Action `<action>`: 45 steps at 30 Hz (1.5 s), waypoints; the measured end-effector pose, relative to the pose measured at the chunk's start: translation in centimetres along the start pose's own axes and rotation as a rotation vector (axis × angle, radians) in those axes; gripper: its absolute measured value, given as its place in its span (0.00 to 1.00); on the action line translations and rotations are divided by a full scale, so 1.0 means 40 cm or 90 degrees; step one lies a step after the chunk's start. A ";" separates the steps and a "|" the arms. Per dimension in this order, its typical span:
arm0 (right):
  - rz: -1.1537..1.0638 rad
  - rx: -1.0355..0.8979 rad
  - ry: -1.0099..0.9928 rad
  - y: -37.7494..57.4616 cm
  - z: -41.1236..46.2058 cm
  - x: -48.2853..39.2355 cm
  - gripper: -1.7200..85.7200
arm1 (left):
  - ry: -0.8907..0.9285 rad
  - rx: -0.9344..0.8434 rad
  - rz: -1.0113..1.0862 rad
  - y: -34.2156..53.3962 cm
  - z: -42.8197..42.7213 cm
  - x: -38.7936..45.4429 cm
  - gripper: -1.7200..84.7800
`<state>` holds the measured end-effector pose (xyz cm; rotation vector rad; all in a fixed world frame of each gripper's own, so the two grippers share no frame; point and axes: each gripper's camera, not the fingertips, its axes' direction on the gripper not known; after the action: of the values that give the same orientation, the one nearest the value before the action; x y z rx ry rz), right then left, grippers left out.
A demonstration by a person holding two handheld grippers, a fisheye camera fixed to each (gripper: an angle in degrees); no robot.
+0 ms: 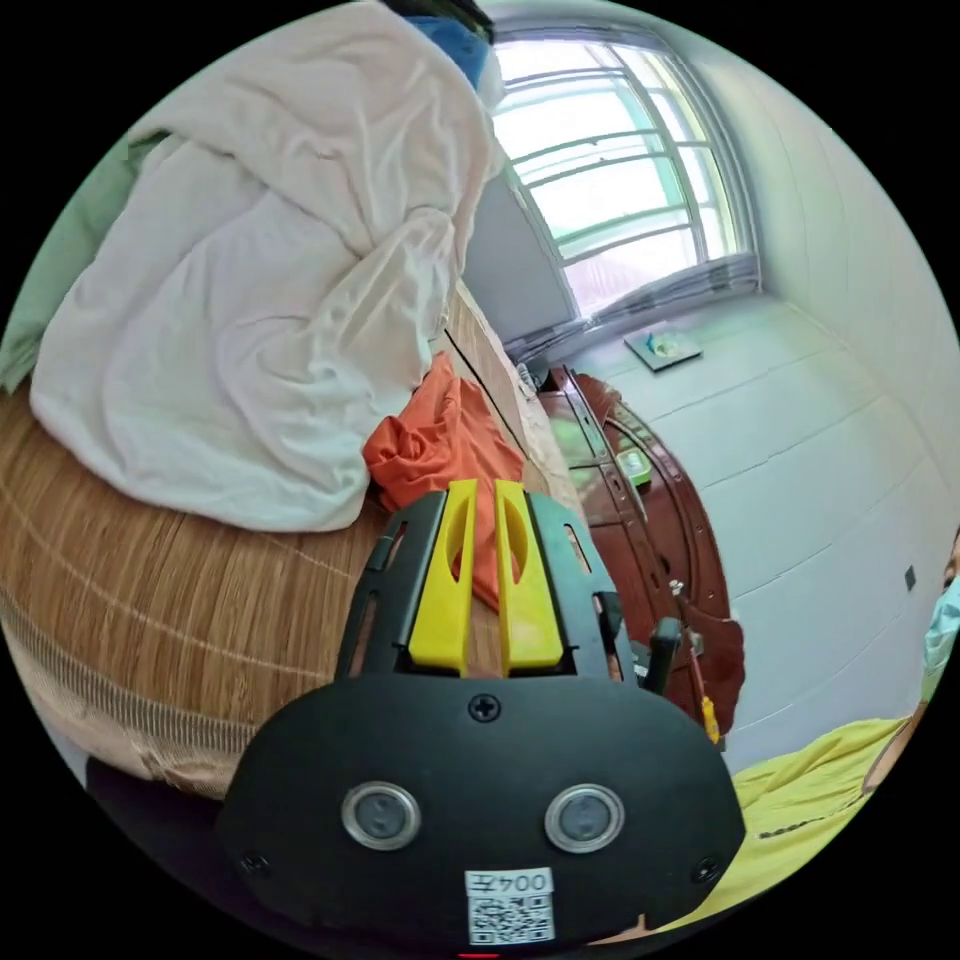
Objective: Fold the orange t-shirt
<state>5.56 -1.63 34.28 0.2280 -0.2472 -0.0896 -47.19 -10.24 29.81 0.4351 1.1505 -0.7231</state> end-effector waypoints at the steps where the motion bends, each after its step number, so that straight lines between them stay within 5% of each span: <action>1: -0.004 0.001 0.004 0.001 -0.002 0.004 0.10 | -0.018 -0.024 0.026 -0.022 0.041 0.025 0.04; 6: 0.104 0.064 0.001 0.054 -0.094 0.118 0.03 | -0.244 -0.096 0.038 -0.077 0.166 0.060 0.03; 10: 0.273 -0.012 -0.174 0.190 -0.032 0.277 0.05 | -0.236 -0.125 0.008 -0.042 0.195 0.045 0.03; 13: 0.407 0.067 -0.363 0.297 -0.069 0.420 0.07 | -0.170 -0.092 -0.023 -0.021 0.175 0.044 0.03; 21: 0.570 0.084 -0.611 0.397 -0.048 0.593 0.22 | -0.154 -0.113 0.115 -0.067 0.220 0.192 0.08; 27: 0.594 0.075 -0.589 0.389 -0.081 0.633 0.21 | -0.199 -0.218 0.201 -0.117 0.371 0.302 0.13; 32: 0.567 0.037 -0.541 0.379 -0.103 0.661 0.13 | -0.291 -0.266 0.170 -0.153 0.446 0.289 0.06; 38: 0.573 0.049 -0.539 0.431 -0.127 0.711 0.07 | -0.133 -0.189 -0.014 -0.211 0.312 0.154 0.03; 43: 0.615 0.083 -0.638 0.468 -0.138 0.719 0.14 | 0.007 -0.225 0.137 -0.120 0.323 0.290 0.02; 45: 0.614 0.081 -0.633 0.460 -0.141 0.713 0.14 | -0.043 -0.282 0.170 -0.080 0.382 0.301 0.02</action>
<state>35.62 14.12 39.90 0.1543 -1.3262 0.7943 -36.62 -25.94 24.30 0.1815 1.1237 -0.2359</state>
